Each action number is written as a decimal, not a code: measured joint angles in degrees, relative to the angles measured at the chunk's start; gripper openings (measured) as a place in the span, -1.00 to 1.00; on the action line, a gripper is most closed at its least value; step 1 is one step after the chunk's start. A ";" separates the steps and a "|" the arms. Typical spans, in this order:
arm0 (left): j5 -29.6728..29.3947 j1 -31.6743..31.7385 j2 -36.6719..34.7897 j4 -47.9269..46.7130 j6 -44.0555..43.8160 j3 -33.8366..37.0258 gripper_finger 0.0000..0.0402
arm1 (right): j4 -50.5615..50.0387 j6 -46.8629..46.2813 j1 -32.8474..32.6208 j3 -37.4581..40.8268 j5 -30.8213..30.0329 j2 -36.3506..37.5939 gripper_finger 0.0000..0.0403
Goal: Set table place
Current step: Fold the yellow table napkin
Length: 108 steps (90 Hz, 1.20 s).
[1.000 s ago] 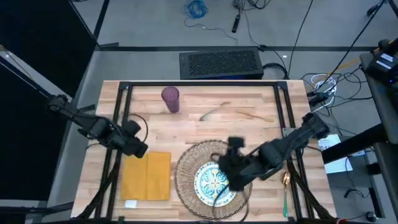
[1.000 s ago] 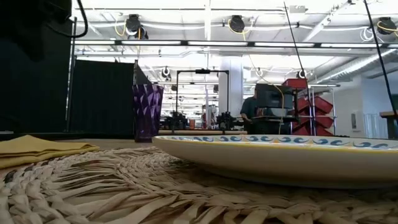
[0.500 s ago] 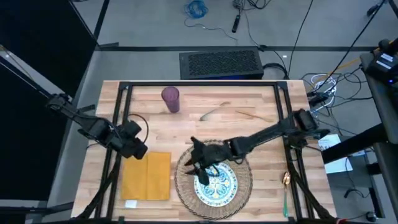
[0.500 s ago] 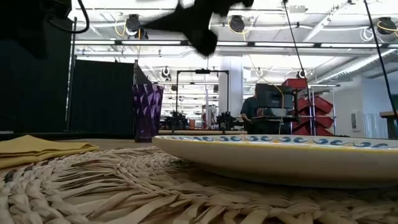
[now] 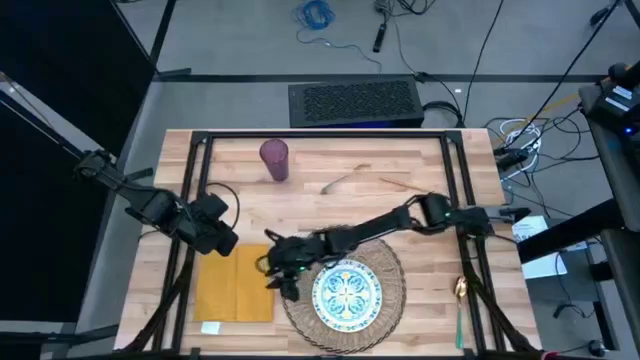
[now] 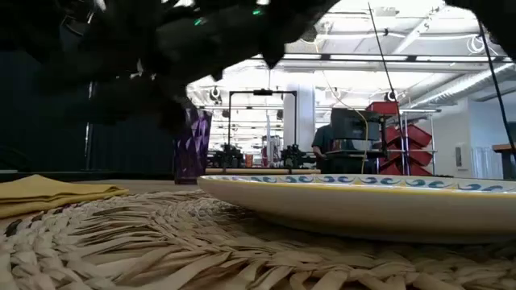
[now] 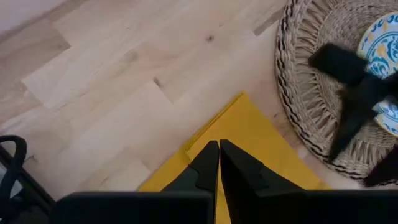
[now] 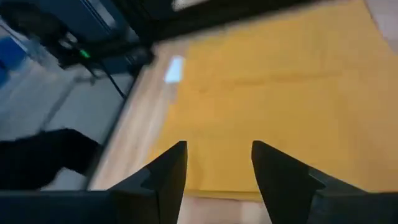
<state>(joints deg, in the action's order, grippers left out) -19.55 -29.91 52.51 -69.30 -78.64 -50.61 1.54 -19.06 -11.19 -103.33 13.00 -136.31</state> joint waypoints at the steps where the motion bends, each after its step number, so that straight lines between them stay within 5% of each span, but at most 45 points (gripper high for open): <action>1: 0.01 0.00 0.00 0.01 -0.04 0.00 -1.00 | -0.63 0.17 0.03 -0.60 0.25 -0.44 -0.20; 36: 0.20 -0.17 0.00 -0.11 1.32 0.00 -1.00 | -4.08 0.67 1.97 -6.76 0.26 -5.88 -0.49; 63: -0.15 -0.15 0.00 -0.12 2.07 0.00 -1.00 | -4.22 1.98 2.92 -6.76 -1.10 -5.88 -0.96; 108: -0.22 -0.13 0.00 -0.09 2.51 0.00 -1.00 | -7.99 4.32 2.92 -6.84 -2.81 -7.94 -1.00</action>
<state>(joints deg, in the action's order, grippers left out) -19.77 -30.04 52.51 -69.39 -76.14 -50.61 -6.45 -14.74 -8.27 -110.17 10.19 -144.25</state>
